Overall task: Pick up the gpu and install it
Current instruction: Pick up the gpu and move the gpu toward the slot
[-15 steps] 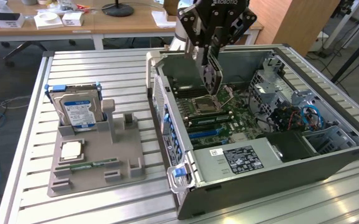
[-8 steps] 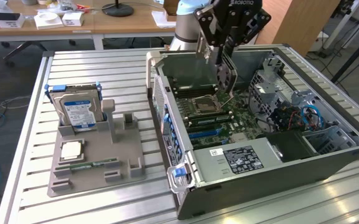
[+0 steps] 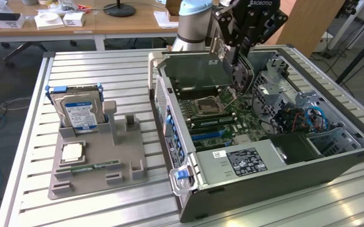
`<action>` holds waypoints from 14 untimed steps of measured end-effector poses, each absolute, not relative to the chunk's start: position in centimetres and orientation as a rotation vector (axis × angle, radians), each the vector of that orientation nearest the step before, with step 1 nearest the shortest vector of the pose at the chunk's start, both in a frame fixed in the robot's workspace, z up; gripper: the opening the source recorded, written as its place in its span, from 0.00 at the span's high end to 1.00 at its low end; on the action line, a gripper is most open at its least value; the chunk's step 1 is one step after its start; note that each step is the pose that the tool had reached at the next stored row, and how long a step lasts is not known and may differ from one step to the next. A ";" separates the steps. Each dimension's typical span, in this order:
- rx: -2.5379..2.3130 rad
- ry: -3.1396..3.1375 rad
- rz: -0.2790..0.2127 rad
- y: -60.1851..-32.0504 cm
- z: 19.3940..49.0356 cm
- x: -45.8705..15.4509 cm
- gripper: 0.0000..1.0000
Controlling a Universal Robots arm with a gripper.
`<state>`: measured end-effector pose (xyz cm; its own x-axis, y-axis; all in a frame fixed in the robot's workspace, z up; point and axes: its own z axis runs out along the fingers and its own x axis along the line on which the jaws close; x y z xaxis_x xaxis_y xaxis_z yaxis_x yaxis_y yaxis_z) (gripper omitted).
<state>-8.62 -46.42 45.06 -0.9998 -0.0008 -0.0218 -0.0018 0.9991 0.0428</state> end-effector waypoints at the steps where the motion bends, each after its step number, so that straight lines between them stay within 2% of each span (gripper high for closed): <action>1: -0.002 3.119 0.067 -46.4 45.1 -8.3 0.74; 14: -0.002 3.119 0.067 -46.4 45.1 -4.5 0.74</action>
